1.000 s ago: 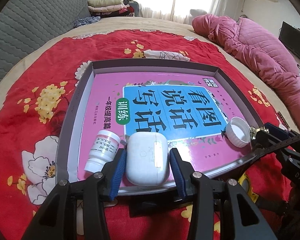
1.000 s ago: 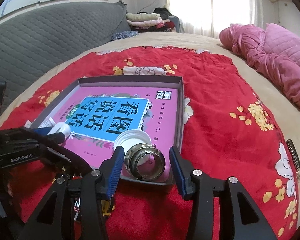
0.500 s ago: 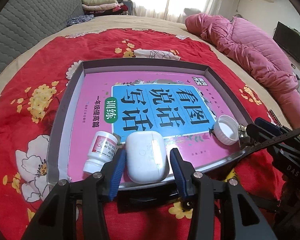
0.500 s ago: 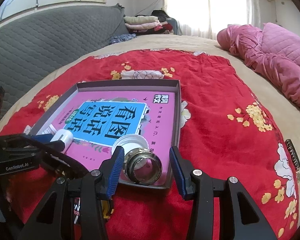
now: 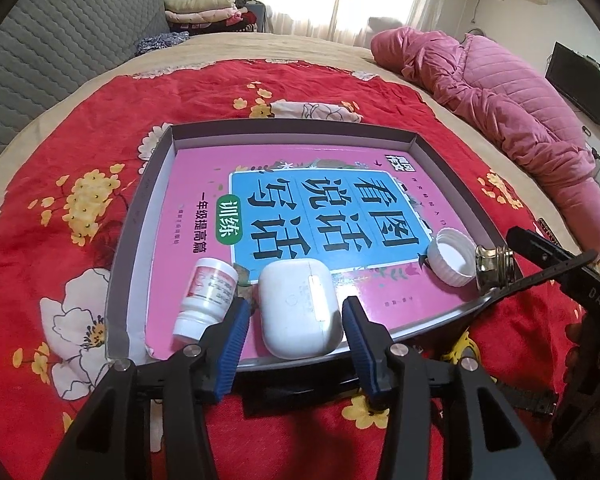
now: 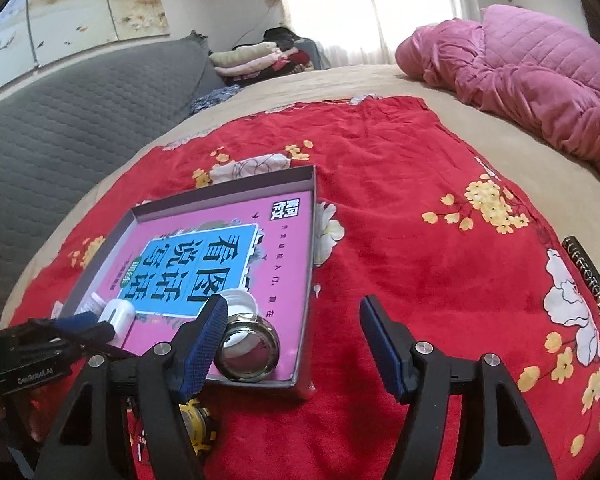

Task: Organize rigid objects
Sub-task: 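Open the left tool to release the earbud case while the right tool releases the ring, then withdraw both tools from the box toward the yellow wristwatch beside it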

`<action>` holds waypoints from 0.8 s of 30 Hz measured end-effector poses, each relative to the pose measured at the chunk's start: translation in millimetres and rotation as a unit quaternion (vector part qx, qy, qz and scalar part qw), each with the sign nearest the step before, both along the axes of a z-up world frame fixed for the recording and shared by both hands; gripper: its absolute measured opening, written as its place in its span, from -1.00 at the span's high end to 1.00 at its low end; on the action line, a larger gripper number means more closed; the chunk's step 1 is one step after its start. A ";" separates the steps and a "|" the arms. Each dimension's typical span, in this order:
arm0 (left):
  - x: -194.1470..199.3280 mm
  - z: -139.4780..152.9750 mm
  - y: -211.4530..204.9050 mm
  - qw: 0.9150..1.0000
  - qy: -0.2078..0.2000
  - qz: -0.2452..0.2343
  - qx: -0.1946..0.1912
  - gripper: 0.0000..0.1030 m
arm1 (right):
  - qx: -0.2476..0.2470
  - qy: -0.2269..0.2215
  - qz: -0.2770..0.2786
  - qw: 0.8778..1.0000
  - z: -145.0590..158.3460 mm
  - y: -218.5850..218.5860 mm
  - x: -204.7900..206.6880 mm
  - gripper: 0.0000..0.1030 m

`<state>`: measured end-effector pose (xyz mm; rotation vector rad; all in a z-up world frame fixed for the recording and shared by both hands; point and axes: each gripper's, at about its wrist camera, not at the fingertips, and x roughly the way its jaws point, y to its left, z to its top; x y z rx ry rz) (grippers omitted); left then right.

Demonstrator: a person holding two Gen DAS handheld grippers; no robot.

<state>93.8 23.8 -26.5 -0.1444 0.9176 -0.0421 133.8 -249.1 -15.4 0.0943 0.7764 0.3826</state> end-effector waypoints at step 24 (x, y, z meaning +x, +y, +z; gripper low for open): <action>-14.0 10.3 10.2 1.000 -0.005 0.010 0.011 -0.02 | 0.003 -0.024 0.010 1.000 5.1 3.2 -4.5 -0.44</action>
